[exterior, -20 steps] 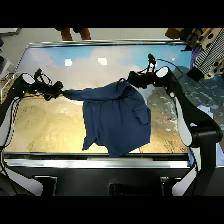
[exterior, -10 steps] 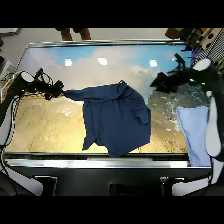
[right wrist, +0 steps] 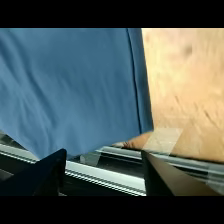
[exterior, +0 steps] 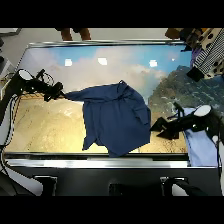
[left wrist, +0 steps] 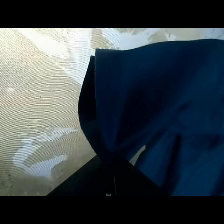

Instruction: Fold the clothes and pants, and hang the long-sleeved shirts on hangers.

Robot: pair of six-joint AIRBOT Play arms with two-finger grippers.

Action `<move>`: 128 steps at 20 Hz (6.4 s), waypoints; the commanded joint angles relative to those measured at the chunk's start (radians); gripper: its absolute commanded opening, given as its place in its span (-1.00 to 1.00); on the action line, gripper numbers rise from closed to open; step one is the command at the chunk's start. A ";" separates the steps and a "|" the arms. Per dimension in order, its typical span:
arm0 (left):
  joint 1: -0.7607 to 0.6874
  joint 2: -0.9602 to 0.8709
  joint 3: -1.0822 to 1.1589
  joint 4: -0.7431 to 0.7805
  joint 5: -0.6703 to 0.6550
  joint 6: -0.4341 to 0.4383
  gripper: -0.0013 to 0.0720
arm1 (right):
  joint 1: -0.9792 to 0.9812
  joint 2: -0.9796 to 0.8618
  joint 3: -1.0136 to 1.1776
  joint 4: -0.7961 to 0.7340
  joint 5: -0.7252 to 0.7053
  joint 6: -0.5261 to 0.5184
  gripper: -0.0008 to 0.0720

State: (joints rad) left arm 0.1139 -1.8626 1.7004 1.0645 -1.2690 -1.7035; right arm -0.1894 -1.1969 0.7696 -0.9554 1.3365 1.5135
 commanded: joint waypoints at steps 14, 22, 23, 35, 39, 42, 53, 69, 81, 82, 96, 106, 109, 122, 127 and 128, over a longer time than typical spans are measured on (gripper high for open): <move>0.001 -0.001 0.001 0.000 -0.026 0.002 -0.93 | 0.200 0.025 -0.221 0.014 -0.330 0.183 -0.26; 0.017 0.011 0.001 0.001 -0.079 0.006 -0.93 | 0.059 0.090 0.035 -0.070 -0.337 0.239 -0.90; 0.018 0.014 0.001 0.001 -0.098 0.021 -0.93 | 0.019 0.069 0.120 -0.092 -0.346 0.242 -0.90; -0.034 -0.002 -0.006 0.001 -0.145 0.039 -0.93 | 0.109 -0.667 0.994 -0.076 -0.332 0.355 -0.89; -0.034 -0.006 -0.007 0.001 -0.145 0.039 -0.93 | 0.092 -0.661 0.994 -0.047 -0.227 0.308 0.06; -0.032 -0.006 -0.006 0.001 -0.145 0.039 -0.93 | 0.024 -0.582 0.992 -0.064 0.000 0.119 0.26; -0.032 -0.005 -0.006 0.001 -0.150 0.039 -0.93 | 0.006 -0.061 0.042 0.124 -0.073 -0.090 0.38; -0.032 -0.006 -0.006 0.001 -0.154 0.040 -0.93 | 0.391 0.031 -0.201 0.185 -0.482 0.044 0.34; -0.024 0.045 0.064 0.000 -0.152 0.058 -0.93 | 0.493 0.174 -0.017 -0.069 -0.511 0.215 -0.90; -0.015 0.068 0.113 0.000 -0.152 0.058 -0.93 | 0.493 0.194 0.070 -0.164 -0.472 0.249 -0.90; 0.220 0.942 0.342 0.050 0.149 -0.048 -0.93 | 0.493 0.341 1.302 -0.498 -0.147 0.215 -0.90; 0.235 0.866 0.299 0.239 0.001 -0.031 -0.93 | 0.493 0.153 1.286 -0.579 0.013 0.228 -0.90; 0.203 0.670 0.245 0.234 0.006 0.037 -0.93 | 0.493 -0.023 1.226 -0.586 0.004 0.210 -0.90; 0.008 -0.156 0.280 0.233 0.153 0.085 -0.93 | 0.372 -0.695 1.161 -0.506 -0.321 0.475 -0.90; -0.011 -0.185 0.280 0.194 0.157 0.080 -0.92 | 0.305 -0.748 1.161 -0.306 -0.313 0.449 -0.77; -0.009 -0.185 0.289 0.178 0.151 0.080 -0.78 | 0.305 -0.748 1.161 -0.280 -0.314 0.430 -0.72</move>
State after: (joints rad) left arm 0.1112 -2.0262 1.9812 1.2766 -1.1172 -1.6180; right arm 0.1383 -1.9186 1.9308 -1.3540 1.0328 1.9572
